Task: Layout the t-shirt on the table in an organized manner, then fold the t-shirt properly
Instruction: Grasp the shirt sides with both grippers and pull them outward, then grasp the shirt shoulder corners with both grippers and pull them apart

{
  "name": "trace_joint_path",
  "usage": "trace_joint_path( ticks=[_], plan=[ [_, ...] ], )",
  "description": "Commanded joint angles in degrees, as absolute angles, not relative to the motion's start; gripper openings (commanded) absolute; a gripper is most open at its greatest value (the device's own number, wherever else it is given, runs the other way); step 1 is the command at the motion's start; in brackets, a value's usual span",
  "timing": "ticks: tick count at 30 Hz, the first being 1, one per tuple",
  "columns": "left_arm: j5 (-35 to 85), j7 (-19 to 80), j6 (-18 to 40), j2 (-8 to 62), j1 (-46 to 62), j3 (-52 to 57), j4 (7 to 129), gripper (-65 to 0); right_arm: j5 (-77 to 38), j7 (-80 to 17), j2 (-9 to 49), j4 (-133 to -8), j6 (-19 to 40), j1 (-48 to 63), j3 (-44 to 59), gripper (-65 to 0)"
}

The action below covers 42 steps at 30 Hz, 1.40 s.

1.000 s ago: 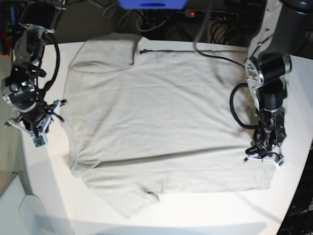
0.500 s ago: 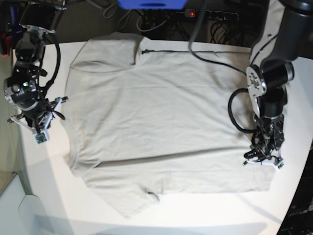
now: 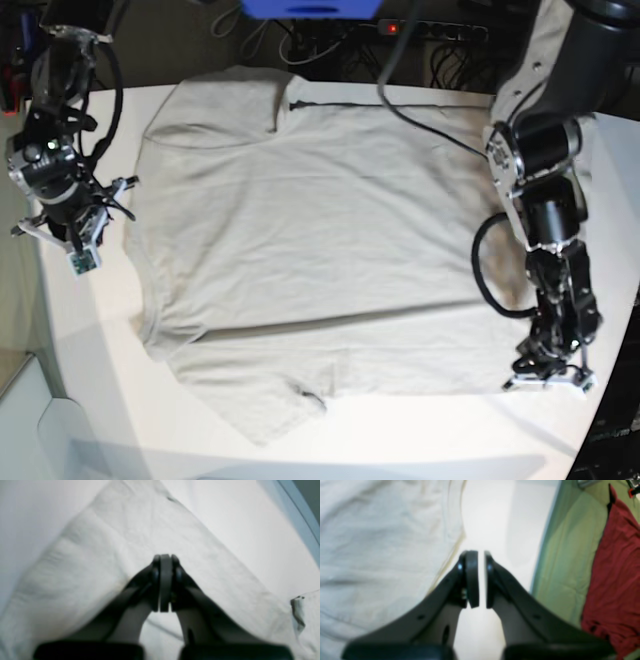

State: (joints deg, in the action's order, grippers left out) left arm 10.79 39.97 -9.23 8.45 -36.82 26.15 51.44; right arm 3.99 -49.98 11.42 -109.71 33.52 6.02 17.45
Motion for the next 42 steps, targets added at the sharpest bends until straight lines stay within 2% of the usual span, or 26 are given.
trace_joint_path(
  ticks=[1,3,7,9,14,16,18,20,25,28,29,34,42],
  plan=[
    [11.1,42.8,-9.3,8.6,-36.6,26.1,57.8,-64.5,3.6,-49.1,12.1,-111.9,36.4,6.4,17.8,-59.0],
    [11.1,50.2,-9.2,8.5,-32.6,26.1,68.2,-64.5,3.6,-49.4,11.2,-113.5,40.0,8.0,18.1,-59.0],
    [10.9,58.1,-9.2,8.5,-24.1,25.7,82.8,-63.1,3.9,-49.5,8.0,-114.4,40.0,10.3,21.1,-59.1],
    [10.9,58.4,-9.2,8.8,-18.6,26.0,85.9,-57.4,3.9,-49.5,5.7,-114.4,40.0,10.6,23.2,-59.1],
    [11.0,53.7,-9.2,8.3,-6.0,29.8,97.5,-33.1,3.6,-49.5,2.8,-114.4,40.0,13.4,24.5,-59.0],
    [11.1,53.8,-9.2,8.2,-2.9,31.0,101.6,-29.3,3.6,-49.5,1.9,-114.4,40.0,13.8,24.7,-59.0],
    [11.1,55.2,-9.0,8.2,0.2,31.8,104.8,-29.6,3.6,-49.5,1.2,-114.4,40.0,15.2,24.6,-58.4],
    [11.3,55.8,-6.9,8.3,2.7,32.9,106.6,-29.6,3.6,-49.5,0.4,-114.4,40.0,15.8,24.6,-54.3],
    [17.2,59.4,1.4,8.2,6.5,39.6,107.5,-29.7,3.5,-51.1,-0.8,-114.4,40.0,17.5,24.7,-34.9],
    [20.8,60.8,3.5,8.2,9.5,43.4,107.6,-29.7,1.1,-52.7,-1.4,-114.6,40.0,19.0,25.2,-24.1],
    [21.7,60.9,4.0,8.2,10.2,43.9,107.6,-29.7,0.5,-53.3,-1.5,-114.9,40.0,19.3,26.0,-22.3],
    [24.5,60.9,5.3,8.7,14.4,44.7,107.7,-29.3,-1.2,-54.5,-3.6,-115.1,40.0,19.6,29.9,-21.1],
    [28.1,58.1,5.3,8.2,20.9,46.8,108.7,-29.2,-1.2,-54.1,-3.6,-115.1,40.0,20.8,30.2,-21.1]
  ],
)
